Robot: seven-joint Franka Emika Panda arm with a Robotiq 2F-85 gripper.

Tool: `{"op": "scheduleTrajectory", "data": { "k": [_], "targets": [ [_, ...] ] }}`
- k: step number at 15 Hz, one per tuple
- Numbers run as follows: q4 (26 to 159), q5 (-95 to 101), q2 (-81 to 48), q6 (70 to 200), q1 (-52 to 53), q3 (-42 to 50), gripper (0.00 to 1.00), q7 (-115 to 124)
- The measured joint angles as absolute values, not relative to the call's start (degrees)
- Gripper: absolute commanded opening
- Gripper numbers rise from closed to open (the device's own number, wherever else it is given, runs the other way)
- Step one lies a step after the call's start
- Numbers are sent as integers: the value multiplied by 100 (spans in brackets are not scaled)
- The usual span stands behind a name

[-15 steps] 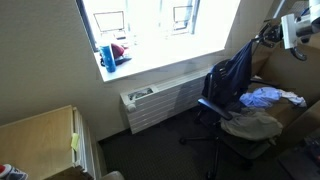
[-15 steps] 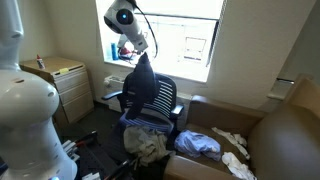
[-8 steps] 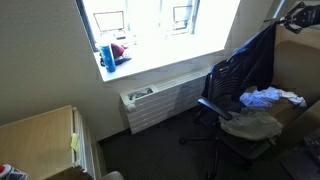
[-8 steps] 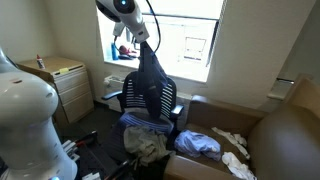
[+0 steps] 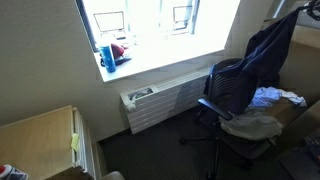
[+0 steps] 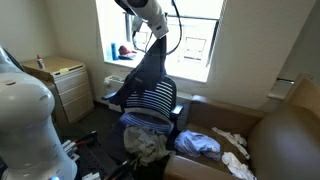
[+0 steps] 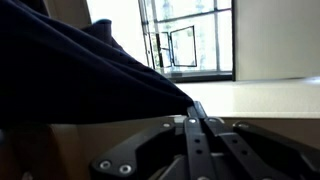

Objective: Remove the t-shirt from the couch and put it on the chair then remove the two clothes from the armrests of the chair and put them on the couch

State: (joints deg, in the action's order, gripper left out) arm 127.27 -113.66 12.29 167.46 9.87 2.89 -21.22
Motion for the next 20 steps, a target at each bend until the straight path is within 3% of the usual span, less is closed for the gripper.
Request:
{"op": "scheduleTrajectory", "data": {
  "k": [2, 5, 15, 20],
  "targets": [
    [12758, -10296, 1426, 15851, 964, 796, 0, -1389],
    [12444, -10163, 1573, 15839, 727, 1280, 0, -998],
    [10878, -13009, 685, 15805, -114, 2637, 1, -3479],
    [10984, -12835, 421, 15810, -80, 2670, 0, -2833]
  ]
}}
